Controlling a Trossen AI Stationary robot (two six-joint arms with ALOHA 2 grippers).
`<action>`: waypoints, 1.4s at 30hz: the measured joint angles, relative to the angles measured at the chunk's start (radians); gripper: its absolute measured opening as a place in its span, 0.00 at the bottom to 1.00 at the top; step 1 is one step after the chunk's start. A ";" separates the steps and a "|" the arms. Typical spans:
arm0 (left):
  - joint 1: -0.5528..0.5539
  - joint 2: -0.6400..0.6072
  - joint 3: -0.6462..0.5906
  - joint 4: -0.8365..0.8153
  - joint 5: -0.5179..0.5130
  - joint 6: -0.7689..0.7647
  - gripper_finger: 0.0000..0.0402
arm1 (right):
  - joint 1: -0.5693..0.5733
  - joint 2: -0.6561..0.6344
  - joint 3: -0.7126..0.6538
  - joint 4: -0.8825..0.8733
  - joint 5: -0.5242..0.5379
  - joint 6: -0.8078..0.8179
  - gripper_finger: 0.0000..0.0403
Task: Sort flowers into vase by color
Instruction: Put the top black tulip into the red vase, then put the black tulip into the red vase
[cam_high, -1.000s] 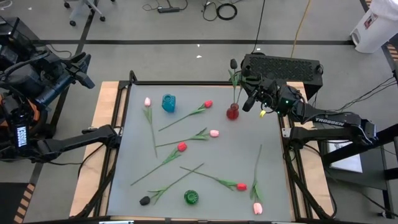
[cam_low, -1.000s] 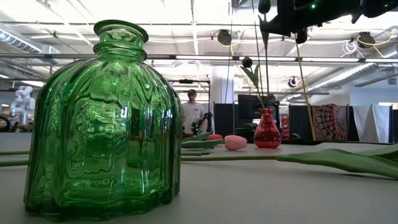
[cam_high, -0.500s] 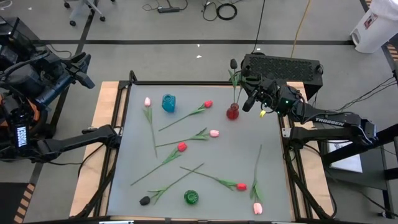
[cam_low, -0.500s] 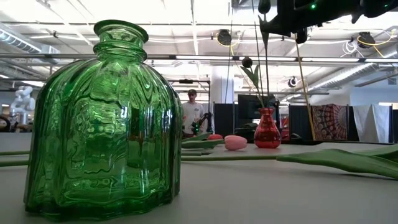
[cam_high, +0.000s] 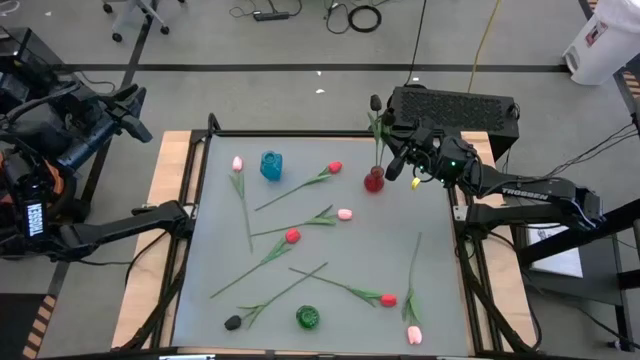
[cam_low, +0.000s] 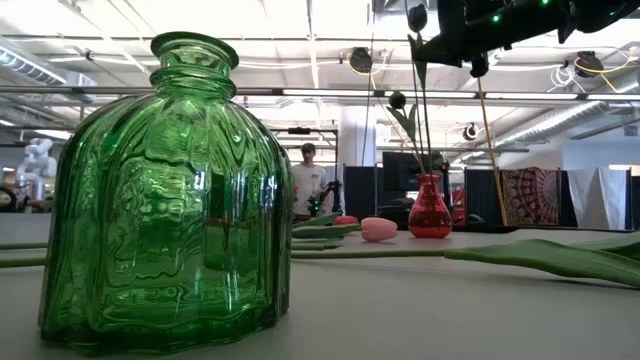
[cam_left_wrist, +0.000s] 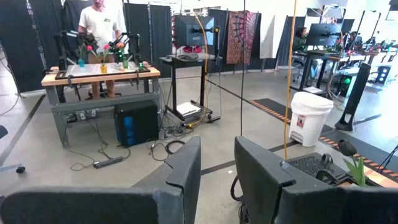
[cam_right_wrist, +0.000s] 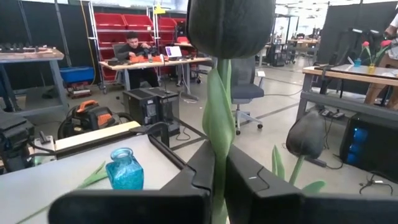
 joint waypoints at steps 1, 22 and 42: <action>0.000 0.000 0.000 0.000 0.000 0.000 0.26 | 0.000 0.001 0.000 -0.001 0.000 -0.002 0.04; 0.000 0.000 0.000 0.000 0.000 0.000 0.26 | 0.000 -0.012 0.000 -0.025 0.005 -0.105 0.48; 0.000 0.000 0.000 0.000 0.000 0.000 0.26 | 0.003 -0.315 0.000 -0.305 -0.151 -0.152 0.66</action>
